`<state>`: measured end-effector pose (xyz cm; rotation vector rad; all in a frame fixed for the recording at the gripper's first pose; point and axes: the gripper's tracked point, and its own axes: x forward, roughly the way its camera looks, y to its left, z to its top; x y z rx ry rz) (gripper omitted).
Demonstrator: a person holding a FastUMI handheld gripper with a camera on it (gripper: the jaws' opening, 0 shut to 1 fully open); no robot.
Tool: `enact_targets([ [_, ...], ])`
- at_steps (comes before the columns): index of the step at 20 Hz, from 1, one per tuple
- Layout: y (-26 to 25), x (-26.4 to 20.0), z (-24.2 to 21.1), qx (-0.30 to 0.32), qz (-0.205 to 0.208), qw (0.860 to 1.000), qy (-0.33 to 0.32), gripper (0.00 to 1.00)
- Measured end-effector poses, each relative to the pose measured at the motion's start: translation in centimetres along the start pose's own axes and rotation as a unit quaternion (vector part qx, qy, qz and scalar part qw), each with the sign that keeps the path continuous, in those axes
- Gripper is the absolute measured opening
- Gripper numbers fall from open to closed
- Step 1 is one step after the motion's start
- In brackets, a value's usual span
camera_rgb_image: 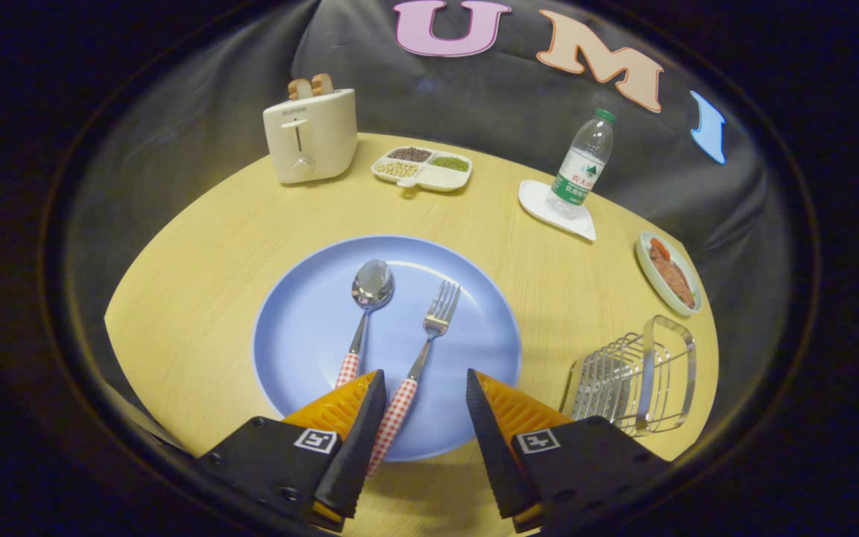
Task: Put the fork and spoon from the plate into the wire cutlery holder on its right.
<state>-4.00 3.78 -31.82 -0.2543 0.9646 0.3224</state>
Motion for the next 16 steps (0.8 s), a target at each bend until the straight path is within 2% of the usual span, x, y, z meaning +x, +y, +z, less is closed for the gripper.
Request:
enact_targets([
  [7, 0.7, 0.1, -0.9, -0.002, 0.016, 1.000, 0.026, 0.33],
  [8, -0.1, -0.3, -0.4, -0.001, 0.005, 1.000, 0.022, 0.28],
  [9, 0.0, 0.6, -0.8, 0.003, 0.005, 1.000, 0.025, 0.24],
  [12, 0.2, -0.7, -1.1, 0.007, 0.015, 0.999, 0.039, 0.14],
  [16, 0.5, -2.1, -0.8, 0.001, 0.034, 0.998, 0.049, 0.13],
])
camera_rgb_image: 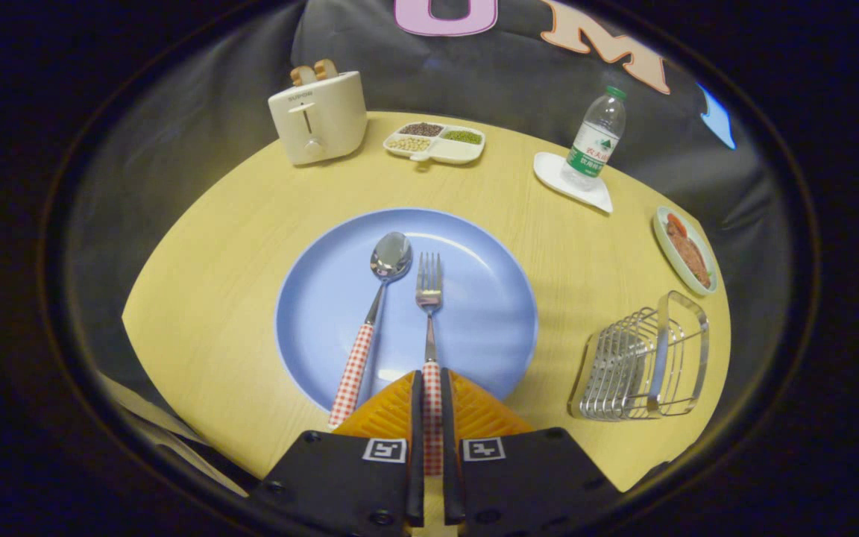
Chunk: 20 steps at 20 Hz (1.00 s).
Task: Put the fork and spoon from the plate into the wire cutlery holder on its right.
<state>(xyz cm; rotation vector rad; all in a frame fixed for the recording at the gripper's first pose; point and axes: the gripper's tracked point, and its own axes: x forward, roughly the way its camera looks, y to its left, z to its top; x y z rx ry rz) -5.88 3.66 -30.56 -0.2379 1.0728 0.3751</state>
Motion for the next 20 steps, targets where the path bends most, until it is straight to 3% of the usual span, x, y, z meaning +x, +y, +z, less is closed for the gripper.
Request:
enact_targets([
  [8, -1.6, -4.5, 2.6, 0.007, 0.026, 0.999, -0.018, 0.13],
  [20, -11.2, -11.0, 3.5, -0.009, -0.005, 1.000, -0.008, 0.13],
])
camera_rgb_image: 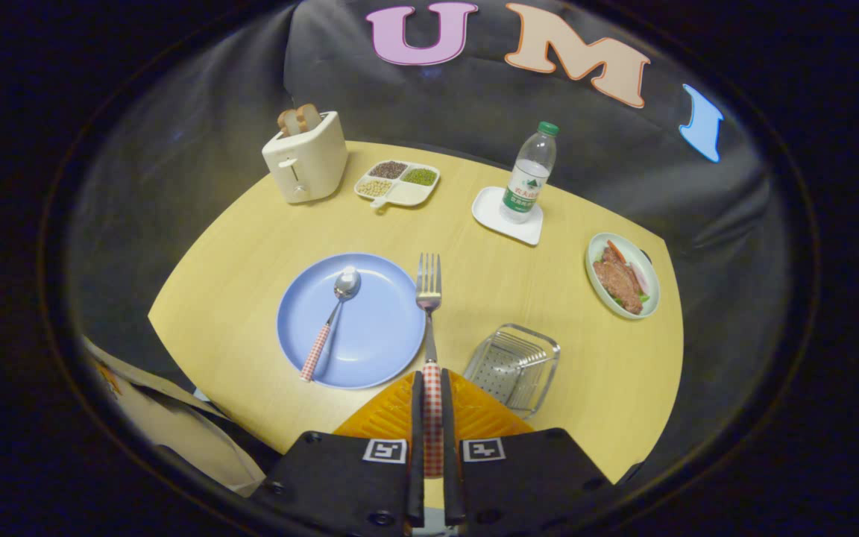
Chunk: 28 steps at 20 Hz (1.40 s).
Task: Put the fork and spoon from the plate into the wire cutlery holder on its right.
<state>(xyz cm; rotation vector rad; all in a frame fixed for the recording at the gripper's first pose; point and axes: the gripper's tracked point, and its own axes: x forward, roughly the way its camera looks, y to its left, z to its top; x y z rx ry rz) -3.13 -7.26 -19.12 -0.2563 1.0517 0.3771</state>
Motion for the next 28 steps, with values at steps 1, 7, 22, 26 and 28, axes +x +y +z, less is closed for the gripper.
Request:
enact_targets([
  [1, -0.8, -0.4, -0.2, -0.004, -0.002, 1.000, 0.004, 0.13],
  [7, -5.5, -2.0, -2.2, -0.032, -0.011, 0.998, 0.046, 0.13],
  [22, -7.5, 0.3, -6.8, -0.114, 0.019, 0.974, 0.197, 0.13],
  [26, -7.6, 1.3, -7.1, -0.114, 0.022, 0.965, 0.234, 0.14],
  [28, -7.6, 1.9, -6.8, -0.107, 0.020, 0.966, 0.237, 0.16],
])
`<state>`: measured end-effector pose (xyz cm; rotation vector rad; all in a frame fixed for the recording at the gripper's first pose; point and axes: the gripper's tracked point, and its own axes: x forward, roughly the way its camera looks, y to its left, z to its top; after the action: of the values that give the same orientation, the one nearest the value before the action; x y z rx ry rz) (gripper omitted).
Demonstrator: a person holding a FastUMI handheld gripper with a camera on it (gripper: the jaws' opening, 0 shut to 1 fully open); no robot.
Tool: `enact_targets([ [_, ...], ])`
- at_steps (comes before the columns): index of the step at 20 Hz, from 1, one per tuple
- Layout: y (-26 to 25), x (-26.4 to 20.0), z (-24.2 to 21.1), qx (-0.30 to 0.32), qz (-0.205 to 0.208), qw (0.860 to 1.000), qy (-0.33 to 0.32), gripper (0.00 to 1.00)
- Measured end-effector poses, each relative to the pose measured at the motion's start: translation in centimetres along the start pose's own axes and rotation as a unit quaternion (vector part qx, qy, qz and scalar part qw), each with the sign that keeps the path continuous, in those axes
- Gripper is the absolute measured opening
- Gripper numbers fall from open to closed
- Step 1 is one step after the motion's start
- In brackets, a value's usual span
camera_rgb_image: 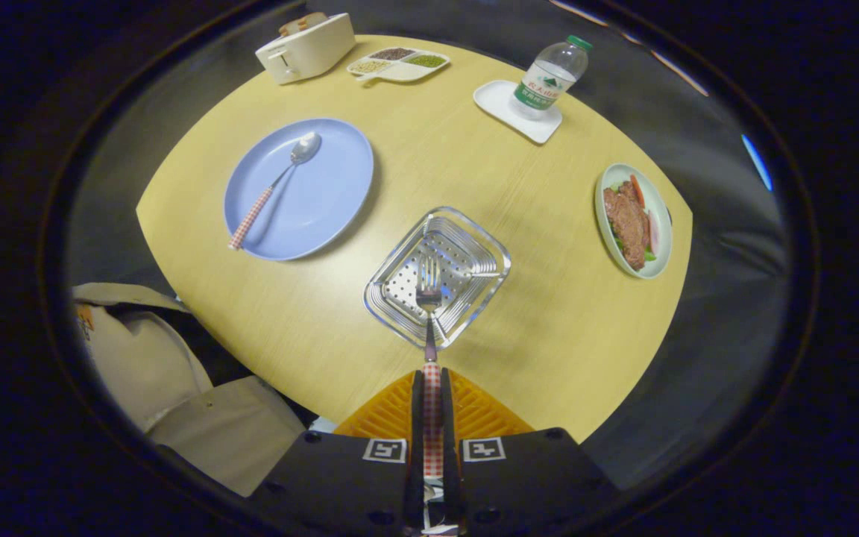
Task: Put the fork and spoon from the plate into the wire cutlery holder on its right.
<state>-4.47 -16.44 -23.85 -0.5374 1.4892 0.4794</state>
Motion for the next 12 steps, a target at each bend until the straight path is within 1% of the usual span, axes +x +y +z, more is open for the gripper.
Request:
enact_targets([
  [1, 0.0, 0.0, 0.5, 0.006, 0.001, 1.000, -0.005, 0.18],
  [6, -0.1, -0.7, 2.1, 0.024, 0.003, 0.999, -0.036, 0.23],
  [9, -0.2, -1.5, 3.4, 0.049, 0.003, 0.996, -0.080, 0.51],
  [12, 0.3, -2.7, 5.7, 0.085, -0.002, 0.985, -0.151, 0.80],
])
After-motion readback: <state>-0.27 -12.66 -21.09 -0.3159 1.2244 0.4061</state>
